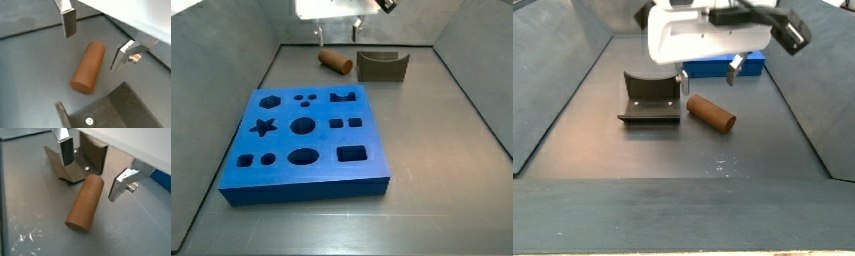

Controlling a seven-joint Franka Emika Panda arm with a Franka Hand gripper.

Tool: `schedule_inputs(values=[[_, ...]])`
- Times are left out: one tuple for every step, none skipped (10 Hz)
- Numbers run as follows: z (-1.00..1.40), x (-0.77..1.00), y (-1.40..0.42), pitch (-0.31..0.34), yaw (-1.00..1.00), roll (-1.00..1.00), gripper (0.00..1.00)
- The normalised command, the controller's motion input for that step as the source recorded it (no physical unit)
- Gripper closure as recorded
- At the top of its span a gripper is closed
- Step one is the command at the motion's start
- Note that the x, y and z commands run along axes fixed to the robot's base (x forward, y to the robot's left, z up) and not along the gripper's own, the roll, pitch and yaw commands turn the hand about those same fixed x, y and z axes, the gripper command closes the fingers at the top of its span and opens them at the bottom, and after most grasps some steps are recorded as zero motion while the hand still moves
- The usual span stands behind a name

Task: Pick up the round object. Move up. Place the round object on the fixture. Regrasp the round object. Move to above the board. Insert the round object.
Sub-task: Pick up the round object.

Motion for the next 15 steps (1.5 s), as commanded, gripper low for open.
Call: schedule_inputs(values=[[0.00,-0.03,0.00,-0.123,0.00,0.00,0.00],[0.00,0.00,0.00,-0.017,0.00,-0.01,0.00],[-0.36,-0.03,0.00,-0.600,0.61,-0.26,0.00],[-0.34,0.00,-0.06,-0.586,0.88,-0.22,0.00],[-0.36,0.00,0.00,-0.543,0.94,-0.23,0.00],[-0.30,0.00,-0.05,-0.674,0.76,-0.31,0.00],[-0.05,0.00,0.00,-0.171,0.01,-0.17,0.00],[0.00,0.00,0.00,-0.020,0.00,0.00,0.00],[-0.25,0.00,0.00,-0.374,0.02,0.00,0.00],[-0.66,-0.36,-0.05,-0.534,0.39,0.00,0.00],[-0.28,0.00,0.00,-0.277,0.27,0.00,0.00],[-0.13,0.00,0.00,-0.097,0.00,0.00,0.00],[-0.69,0.00,0.33,-0.243,0.05,-0.22,0.00],[-0.51,-0.05,0.32,-0.297,0.00,-0.46,0.00],[-0.02,0.00,0.00,0.000,0.00,0.00,0.00]])
